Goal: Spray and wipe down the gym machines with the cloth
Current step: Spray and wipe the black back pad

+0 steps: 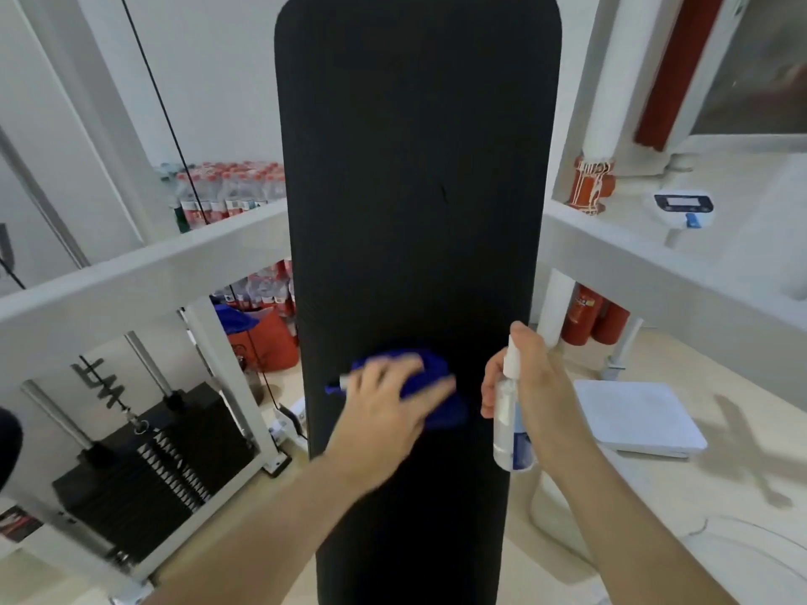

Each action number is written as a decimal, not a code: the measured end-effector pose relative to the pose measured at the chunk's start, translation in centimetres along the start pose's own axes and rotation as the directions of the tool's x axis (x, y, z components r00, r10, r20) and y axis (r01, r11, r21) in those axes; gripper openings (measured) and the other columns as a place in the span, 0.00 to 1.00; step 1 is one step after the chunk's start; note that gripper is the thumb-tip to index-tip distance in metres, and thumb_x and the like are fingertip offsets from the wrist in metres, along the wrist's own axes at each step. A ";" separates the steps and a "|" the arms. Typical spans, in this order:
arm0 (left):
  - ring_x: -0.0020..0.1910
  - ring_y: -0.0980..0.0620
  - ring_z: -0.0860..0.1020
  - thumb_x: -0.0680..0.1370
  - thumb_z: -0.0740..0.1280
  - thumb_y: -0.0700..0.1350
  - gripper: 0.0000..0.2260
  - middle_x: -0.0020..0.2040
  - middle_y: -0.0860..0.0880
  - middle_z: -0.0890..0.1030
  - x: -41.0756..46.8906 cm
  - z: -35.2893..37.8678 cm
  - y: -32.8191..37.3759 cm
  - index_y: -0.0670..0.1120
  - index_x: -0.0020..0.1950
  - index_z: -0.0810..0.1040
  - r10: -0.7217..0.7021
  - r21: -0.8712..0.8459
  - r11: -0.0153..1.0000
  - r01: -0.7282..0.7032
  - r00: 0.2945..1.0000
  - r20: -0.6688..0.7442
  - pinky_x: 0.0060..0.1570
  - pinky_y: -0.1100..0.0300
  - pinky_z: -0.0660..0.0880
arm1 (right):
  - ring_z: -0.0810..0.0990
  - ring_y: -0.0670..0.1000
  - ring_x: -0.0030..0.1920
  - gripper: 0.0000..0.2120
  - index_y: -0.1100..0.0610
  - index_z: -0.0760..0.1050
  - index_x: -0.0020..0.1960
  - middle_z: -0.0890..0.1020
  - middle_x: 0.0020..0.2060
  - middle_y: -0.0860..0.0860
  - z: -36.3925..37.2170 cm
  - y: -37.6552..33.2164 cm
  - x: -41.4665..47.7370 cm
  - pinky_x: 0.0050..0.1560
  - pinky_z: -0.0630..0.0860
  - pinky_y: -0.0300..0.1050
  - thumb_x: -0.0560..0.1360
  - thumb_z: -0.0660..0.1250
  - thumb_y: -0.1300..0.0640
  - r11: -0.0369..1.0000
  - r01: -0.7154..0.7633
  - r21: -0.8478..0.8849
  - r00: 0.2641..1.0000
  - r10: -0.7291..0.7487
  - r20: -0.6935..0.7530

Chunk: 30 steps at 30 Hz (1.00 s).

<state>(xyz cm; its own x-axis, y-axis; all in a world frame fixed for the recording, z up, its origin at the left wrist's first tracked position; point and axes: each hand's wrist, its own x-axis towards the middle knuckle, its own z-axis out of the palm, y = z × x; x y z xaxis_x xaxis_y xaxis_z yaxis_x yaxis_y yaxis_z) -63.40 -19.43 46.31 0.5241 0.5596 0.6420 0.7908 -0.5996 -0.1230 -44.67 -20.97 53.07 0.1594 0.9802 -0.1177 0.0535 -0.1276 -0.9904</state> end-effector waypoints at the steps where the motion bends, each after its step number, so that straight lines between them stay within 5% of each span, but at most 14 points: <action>1: 0.57 0.43 0.67 0.71 0.65 0.47 0.25 0.63 0.46 0.68 3.0 -1.3 -0.6 0.59 0.68 0.70 -0.089 -0.052 0.995 0.084 0.991 -0.101 0.50 0.44 0.72 | 0.75 0.53 0.27 0.30 0.61 0.70 0.30 0.75 0.25 0.56 -0.2 0.2 0.0 0.35 0.72 0.44 0.82 0.51 0.43 1.000 0.000 0.006 1.000 0.000 -0.006; 3: 0.59 0.42 0.67 0.73 0.67 0.44 0.24 0.64 0.43 0.71 9.2 -3.4 -1.6 0.58 0.69 0.73 -0.230 -0.135 0.969 0.205 0.953 -0.198 0.53 0.47 0.67 | 0.75 0.53 0.28 0.29 0.60 0.70 0.29 0.75 0.25 0.56 -0.7 1.6 0.0 0.37 0.74 0.46 0.81 0.52 0.43 0.999 0.000 0.050 1.000 0.001 -0.028; 6: 0.59 0.42 0.68 0.75 0.64 0.50 0.22 0.65 0.45 0.71 13.0 -3.3 -0.9 0.60 0.69 0.72 -0.231 -0.013 0.972 0.235 0.941 -0.247 0.54 0.49 0.66 | 0.75 0.54 0.28 0.30 0.60 0.70 0.27 0.75 0.24 0.56 -1.4 3.7 0.3 0.40 0.75 0.50 0.81 0.53 0.43 0.991 0.055 0.125 0.997 -0.048 -0.060; 11: 0.59 0.42 0.68 0.73 0.61 0.53 0.23 0.64 0.45 0.73 5.2 4.1 3.1 0.59 0.69 0.73 -0.057 0.095 0.992 0.079 0.975 -0.216 0.56 0.44 0.66 | 0.75 0.53 0.26 0.30 0.60 0.73 0.26 0.76 0.23 0.56 -2.3 7.9 0.1 0.34 0.75 0.47 0.80 0.55 0.45 0.972 0.155 0.176 0.987 -0.144 -0.073; 18: 0.55 0.44 0.70 0.72 0.66 0.49 0.25 0.63 0.48 0.68 -10.0 11.1 6.8 0.58 0.69 0.69 0.103 0.121 0.989 -0.089 0.988 -0.115 0.53 0.45 0.69 | 0.74 0.53 0.23 0.30 0.62 0.72 0.26 0.75 0.21 0.56 -2.3 15.9 -0.8 0.28 0.74 0.42 0.80 0.56 0.43 0.988 0.150 0.028 0.988 -0.150 0.031; 20: 0.55 0.42 0.68 0.71 0.70 0.42 0.27 0.62 0.45 0.68 -7.9 9.8 5.1 0.57 0.69 0.71 -0.004 0.079 0.997 0.022 0.976 -0.218 0.50 0.45 0.70 | 0.75 0.52 0.24 0.30 0.62 0.72 0.27 0.75 0.22 0.56 -2.1 16.4 -0.7 0.28 0.74 0.42 0.80 0.55 0.43 0.980 0.195 0.026 0.980 -0.196 0.027; 23: 0.58 0.40 0.67 0.74 0.68 0.38 0.26 0.65 0.41 0.67 -3.4 6.6 2.6 0.56 0.70 0.72 -0.344 -0.121 0.939 0.323 0.863 -0.370 0.55 0.42 0.70 | 0.75 0.51 0.26 0.28 0.62 0.71 0.29 0.75 0.25 0.56 -1.8 16.6 -0.8 0.29 0.75 0.42 0.80 0.53 0.45 0.963 0.268 0.030 0.963 -0.269 0.021; 30: 0.58 0.40 0.69 0.76 0.66 0.44 0.26 0.67 0.39 0.67 -7.1 8.6 2.7 0.52 0.74 0.67 -0.401 -0.044 0.904 0.426 0.804 -0.439 0.56 0.48 0.69 | 0.77 0.52 0.30 0.29 0.59 0.72 0.30 0.77 0.26 0.54 -1.6 18.8 -0.7 0.37 0.77 0.46 0.80 0.53 0.40 0.941 0.327 0.087 0.945 -0.324 -0.051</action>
<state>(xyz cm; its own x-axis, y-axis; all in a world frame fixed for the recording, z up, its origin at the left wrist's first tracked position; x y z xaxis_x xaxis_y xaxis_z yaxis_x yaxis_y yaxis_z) -62.29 -20.06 34.88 -0.0339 0.4393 0.8977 0.9242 -0.3282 0.1955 -42.20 -24.30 34.63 0.1839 0.9596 0.2130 0.0171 0.2135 -0.9768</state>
